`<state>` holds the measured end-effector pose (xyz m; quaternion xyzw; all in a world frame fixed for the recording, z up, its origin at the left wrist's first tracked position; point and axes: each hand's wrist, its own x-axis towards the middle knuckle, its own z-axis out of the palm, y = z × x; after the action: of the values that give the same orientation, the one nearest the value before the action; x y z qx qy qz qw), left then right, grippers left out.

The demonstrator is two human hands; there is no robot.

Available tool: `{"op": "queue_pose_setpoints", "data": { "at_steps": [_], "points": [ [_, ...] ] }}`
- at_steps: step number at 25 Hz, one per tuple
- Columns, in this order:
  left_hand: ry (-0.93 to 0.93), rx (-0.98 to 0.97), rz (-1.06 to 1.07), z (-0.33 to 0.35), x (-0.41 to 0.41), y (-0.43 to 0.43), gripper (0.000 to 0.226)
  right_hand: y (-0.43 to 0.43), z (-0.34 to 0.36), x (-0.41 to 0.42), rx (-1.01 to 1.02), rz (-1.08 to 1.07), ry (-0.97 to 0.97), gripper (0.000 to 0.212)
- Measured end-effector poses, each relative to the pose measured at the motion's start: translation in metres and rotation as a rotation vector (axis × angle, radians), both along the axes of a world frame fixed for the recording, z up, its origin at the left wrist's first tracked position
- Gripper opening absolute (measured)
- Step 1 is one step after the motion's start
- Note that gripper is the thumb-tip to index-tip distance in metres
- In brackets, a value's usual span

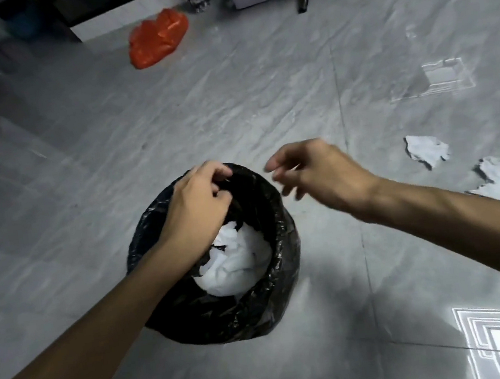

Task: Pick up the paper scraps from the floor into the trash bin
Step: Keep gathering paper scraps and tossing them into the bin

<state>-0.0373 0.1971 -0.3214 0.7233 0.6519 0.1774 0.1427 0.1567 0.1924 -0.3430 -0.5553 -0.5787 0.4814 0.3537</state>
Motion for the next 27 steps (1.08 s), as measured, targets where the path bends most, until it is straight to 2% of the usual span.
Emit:
{"op": "queue_pose_setpoints", "data": {
  "at_steps": [1, 3, 5, 7, 9, 11, 13, 17, 20, 23, 25, 27],
  "points": [
    [-0.06, 0.034, -0.05, 0.004, 0.019, 0.0, 0.03, 0.003, -0.014, 0.025, 0.035, -0.088, -0.056, 0.018],
    [-0.131, 0.022, -0.153, 0.004, 0.062, 0.0, 0.026, 0.007, -0.055, 0.084, 0.043, -0.194, -0.348, 0.018],
    [-0.118, -0.044, -0.227, -0.004, 0.1, 0.0, 0.026, 0.01, -0.1, 0.133, -0.083, -0.132, -0.683, 0.036],
    [-0.066, -0.154, -0.254, -0.019, 0.13, 0.0, 0.031, 0.008, -0.138, 0.158, -0.165, -0.001, -0.841, 0.049],
    [-0.014, -0.27, -0.275, -0.039, 0.153, 0.001, 0.037, 0.003, -0.164, 0.165, -0.14, 0.029, -0.83, 0.043],
    [-0.005, -0.36, -0.265, -0.062, 0.172, 0.009, 0.042, 0.0, -0.176, 0.165, -0.09, -0.024, -0.755, 0.023],
    [0.021, -0.418, -0.227, -0.09, 0.195, 0.023, 0.047, -0.007, -0.18, 0.172, -0.066, -0.098, -0.676, 0.013],
    [0.223, -0.441, -0.198, -0.156, 0.226, 0.048, 0.047, -0.043, -0.18, 0.228, -0.063, -0.363, -0.544, 0.021],
    [0.293, -0.365, -0.185, -0.192, 0.223, 0.059, 0.04, -0.069, -0.181, 0.285, -0.109, -0.568, -0.624, 0.037],
    [0.189, -0.247, -0.173, -0.206, 0.222, 0.062, 0.02, -0.071, -0.189, 0.316, -0.265, -0.572, -0.724, 0.045],
    [0.076, -0.197, -0.193, -0.203, 0.234, 0.062, 0.014, -0.066, -0.194, 0.319, -0.286, -0.504, -0.754, 0.032],
    [0.004, -0.134, -0.334, -0.2, 0.262, 0.067, 0.011, -0.061, -0.191, 0.32, -0.259, -0.533, -0.748, 0.014]
  ]
}}
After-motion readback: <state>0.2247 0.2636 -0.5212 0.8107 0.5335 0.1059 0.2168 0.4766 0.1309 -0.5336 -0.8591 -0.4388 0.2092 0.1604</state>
